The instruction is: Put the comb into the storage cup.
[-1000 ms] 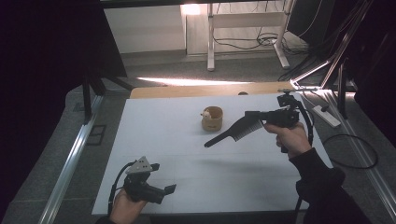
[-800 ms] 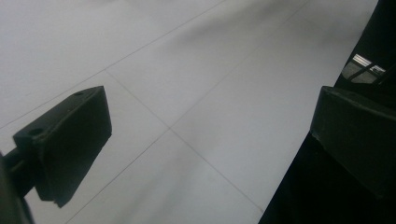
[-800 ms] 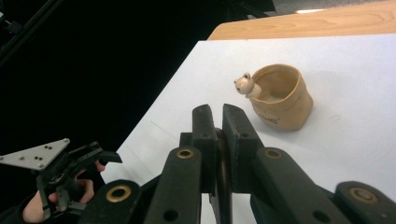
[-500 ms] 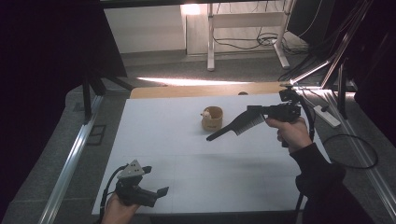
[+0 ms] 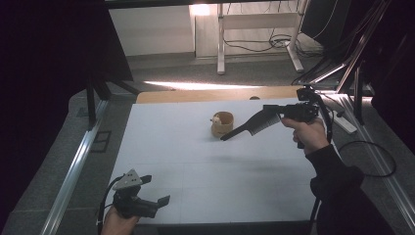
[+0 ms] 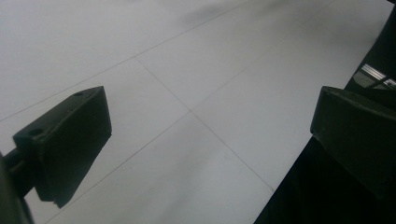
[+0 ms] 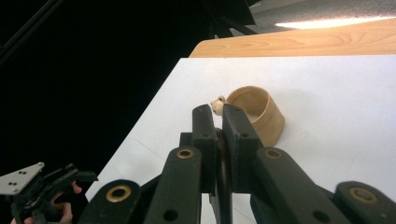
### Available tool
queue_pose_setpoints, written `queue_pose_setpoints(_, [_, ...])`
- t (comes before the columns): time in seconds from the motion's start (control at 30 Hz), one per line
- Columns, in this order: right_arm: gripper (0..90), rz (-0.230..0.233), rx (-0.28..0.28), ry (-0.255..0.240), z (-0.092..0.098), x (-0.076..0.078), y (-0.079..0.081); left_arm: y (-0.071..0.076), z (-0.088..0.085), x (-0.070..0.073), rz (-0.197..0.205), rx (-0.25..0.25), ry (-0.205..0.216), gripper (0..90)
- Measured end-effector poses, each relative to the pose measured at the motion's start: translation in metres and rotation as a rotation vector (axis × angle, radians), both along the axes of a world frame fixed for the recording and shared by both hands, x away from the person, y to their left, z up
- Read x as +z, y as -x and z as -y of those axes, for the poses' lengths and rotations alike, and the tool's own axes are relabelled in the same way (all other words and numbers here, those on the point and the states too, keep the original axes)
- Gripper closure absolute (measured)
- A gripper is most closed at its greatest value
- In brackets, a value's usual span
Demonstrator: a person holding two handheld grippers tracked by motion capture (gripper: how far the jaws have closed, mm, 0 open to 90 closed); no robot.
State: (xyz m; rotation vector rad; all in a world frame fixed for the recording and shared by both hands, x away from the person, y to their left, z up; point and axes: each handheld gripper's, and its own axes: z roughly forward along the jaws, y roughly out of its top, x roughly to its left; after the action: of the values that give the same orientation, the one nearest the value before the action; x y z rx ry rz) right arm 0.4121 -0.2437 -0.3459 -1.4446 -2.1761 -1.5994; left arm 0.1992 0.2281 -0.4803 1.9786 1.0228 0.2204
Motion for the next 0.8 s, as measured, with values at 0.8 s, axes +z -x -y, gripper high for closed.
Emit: queue_pose_setpoints(0.8, [84.6,0.014,-0.062,0.001,0.003,0.015,-0.016,0.006,-0.010,0.002,-0.030,0.092,-0.056,0.0])
